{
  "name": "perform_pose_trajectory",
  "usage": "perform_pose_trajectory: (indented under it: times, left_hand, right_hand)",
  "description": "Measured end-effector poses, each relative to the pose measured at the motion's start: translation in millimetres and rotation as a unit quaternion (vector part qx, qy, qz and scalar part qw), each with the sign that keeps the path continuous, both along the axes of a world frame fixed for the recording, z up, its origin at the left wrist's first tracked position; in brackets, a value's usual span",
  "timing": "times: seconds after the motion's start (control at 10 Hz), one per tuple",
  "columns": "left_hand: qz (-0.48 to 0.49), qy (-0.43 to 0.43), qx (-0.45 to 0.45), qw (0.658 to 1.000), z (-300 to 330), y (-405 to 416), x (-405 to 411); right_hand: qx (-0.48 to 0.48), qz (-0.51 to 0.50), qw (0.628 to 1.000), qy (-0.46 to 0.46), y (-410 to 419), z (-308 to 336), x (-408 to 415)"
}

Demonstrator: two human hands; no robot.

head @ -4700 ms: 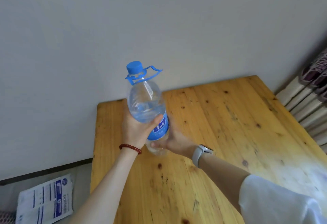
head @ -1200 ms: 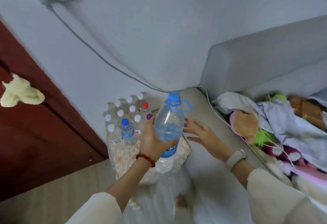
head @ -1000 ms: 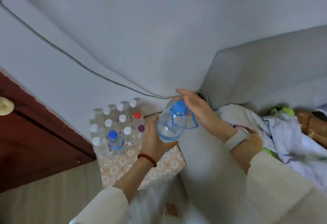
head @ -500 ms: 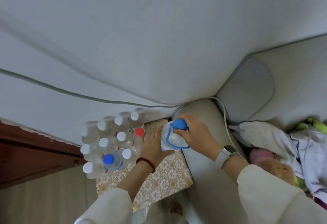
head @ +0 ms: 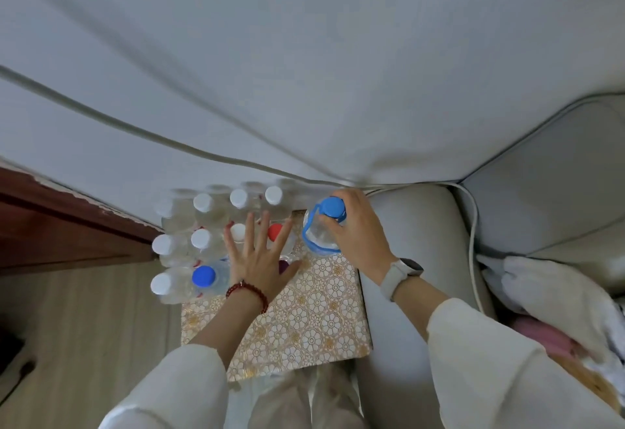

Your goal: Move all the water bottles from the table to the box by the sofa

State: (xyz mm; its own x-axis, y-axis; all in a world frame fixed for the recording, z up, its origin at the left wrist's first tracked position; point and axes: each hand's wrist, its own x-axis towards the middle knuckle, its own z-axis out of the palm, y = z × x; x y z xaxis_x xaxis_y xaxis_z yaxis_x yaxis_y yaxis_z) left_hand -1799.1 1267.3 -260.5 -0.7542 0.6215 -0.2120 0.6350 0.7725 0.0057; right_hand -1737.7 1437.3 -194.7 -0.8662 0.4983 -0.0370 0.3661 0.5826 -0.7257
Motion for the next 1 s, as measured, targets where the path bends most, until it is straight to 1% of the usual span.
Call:
perform_pose_trajectory:
  times: [0.1,0.2,0.3,0.4,0.6,0.7,0.8,0.9,1.0]
  left_hand:
    - [0.012,0.011,-0.002,1.0,-6.4,-1.4,1.8]
    - [0.018,0.011,-0.012,1.0,-7.2,-1.3,2.2]
    - [0.019,0.007,-0.015,1.0,-6.5,-0.6,1.7]
    - [0.015,-0.006,0.0,1.0,-3.4,-0.7,1.0]
    - [0.012,-0.012,0.012,1.0,-2.6,-0.3,-0.4]
    - [0.011,-0.02,0.002,1.0,-2.3,-0.7,-0.8]
    - [0.015,-0.035,-0.018,0.999,-1.4,0.2,-1.9]
    - [0.025,-0.058,-0.036,0.997,2.1,0.0,-1.5]
    - [0.012,-0.085,-0.032,0.996,12.7,-0.4,-5.6]
  right_hand:
    - [-0.063,-0.004,0.998,-0.019,-0.6,-11.5,9.7]
    - [-0.082,-0.03,0.996,-0.013,0.6,-14.0,8.0]
    - [-0.061,-0.038,0.997,0.025,2.6,-10.6,-6.1]
    - [-0.019,-0.023,0.999,0.044,1.9,-8.5,-20.3]
    - [-0.024,-0.03,0.996,0.078,-4.5,-14.2,-40.1]
    - [-0.035,-0.022,0.996,0.074,-2.9,-16.6,-40.6]
    - [-0.037,0.018,0.998,0.047,8.4,-16.4,-39.6]
    - [-0.065,0.049,0.997,-0.004,14.6,-13.6,-39.4]
    - [-0.077,0.087,0.992,-0.043,19.2,-9.5,-43.6]
